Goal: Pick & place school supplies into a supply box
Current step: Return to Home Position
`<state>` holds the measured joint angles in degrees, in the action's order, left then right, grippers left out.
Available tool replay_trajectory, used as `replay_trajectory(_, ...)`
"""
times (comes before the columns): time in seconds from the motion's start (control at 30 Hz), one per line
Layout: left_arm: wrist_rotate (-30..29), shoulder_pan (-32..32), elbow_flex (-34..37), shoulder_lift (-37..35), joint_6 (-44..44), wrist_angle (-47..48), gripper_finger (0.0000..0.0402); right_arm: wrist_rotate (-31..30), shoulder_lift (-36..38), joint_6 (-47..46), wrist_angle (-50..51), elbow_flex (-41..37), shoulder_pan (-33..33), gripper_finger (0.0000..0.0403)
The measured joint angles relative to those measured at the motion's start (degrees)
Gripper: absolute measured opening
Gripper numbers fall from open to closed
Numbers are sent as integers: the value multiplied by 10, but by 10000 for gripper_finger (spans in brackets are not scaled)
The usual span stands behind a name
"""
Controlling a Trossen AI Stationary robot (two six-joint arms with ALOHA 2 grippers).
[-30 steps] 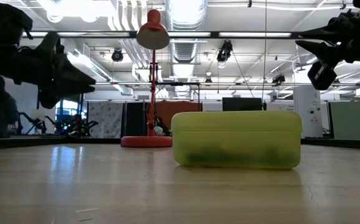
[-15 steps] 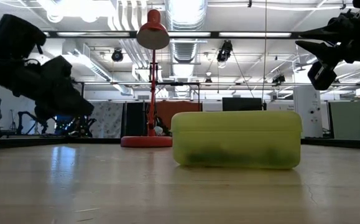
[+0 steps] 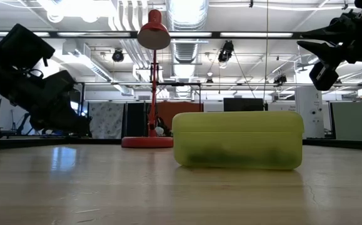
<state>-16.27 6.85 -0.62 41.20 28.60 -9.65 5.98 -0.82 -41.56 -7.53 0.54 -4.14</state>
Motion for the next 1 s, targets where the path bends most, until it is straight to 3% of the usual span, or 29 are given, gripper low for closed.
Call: replay_trajectory(1.0, 0, 0, 0, 27, 0, 0, 108, 0, -1, 0, 0, 0, 0, 59)
